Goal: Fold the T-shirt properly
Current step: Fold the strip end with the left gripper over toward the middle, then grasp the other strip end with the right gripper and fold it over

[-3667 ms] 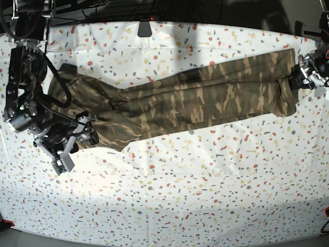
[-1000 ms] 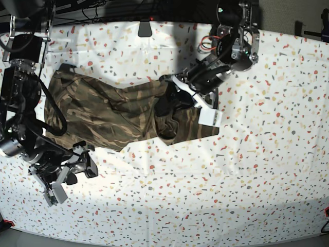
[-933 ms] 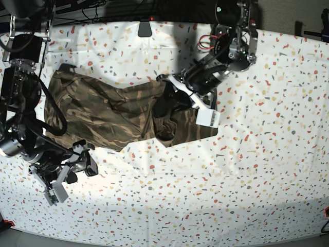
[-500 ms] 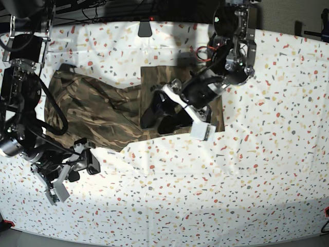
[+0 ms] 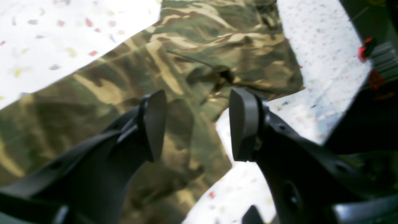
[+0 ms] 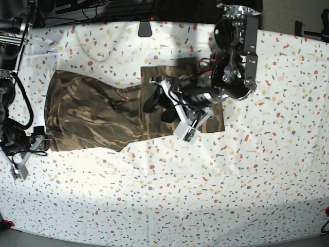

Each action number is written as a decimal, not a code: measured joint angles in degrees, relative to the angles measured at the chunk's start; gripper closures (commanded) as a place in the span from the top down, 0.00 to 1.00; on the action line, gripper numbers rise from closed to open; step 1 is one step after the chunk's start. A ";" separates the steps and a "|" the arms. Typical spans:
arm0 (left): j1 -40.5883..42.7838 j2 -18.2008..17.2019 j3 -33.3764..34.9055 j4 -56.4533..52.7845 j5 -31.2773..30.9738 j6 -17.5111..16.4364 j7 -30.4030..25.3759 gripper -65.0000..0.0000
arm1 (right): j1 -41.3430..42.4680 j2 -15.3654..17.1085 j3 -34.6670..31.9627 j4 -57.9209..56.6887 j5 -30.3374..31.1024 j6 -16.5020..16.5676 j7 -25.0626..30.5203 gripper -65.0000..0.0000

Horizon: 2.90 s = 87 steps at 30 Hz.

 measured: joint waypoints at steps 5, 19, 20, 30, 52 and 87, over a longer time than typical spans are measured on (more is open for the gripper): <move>0.13 -0.20 -0.02 0.00 9.51 1.95 -0.09 0.49 | 0.15 7.15 7.63 -10.93 7.43 3.02 -0.66 0.57; 0.13 -0.50 0.04 0.00 10.40 2.75 -0.70 0.49 | 0.26 9.09 9.53 -43.80 29.11 9.27 0.24 0.57; 0.15 -0.79 0.04 0.00 10.95 2.78 -0.70 0.49 | 0.26 8.59 9.53 -44.13 29.09 9.25 -0.04 0.57; 0.55 -12.50 0.13 0.00 17.11 4.83 -1.07 0.49 | 0.94 1.25 9.77 -43.95 30.62 9.51 -0.15 0.57; 4.74 -22.53 0.37 0.00 11.63 12.22 -8.66 0.49 | 2.51 -4.55 6.10 -43.80 32.04 9.60 -5.49 0.00; 2.03 -22.53 0.35 0.00 23.50 19.67 -7.43 0.49 | 9.84 -25.29 -21.51 -12.44 46.38 9.49 -13.29 0.00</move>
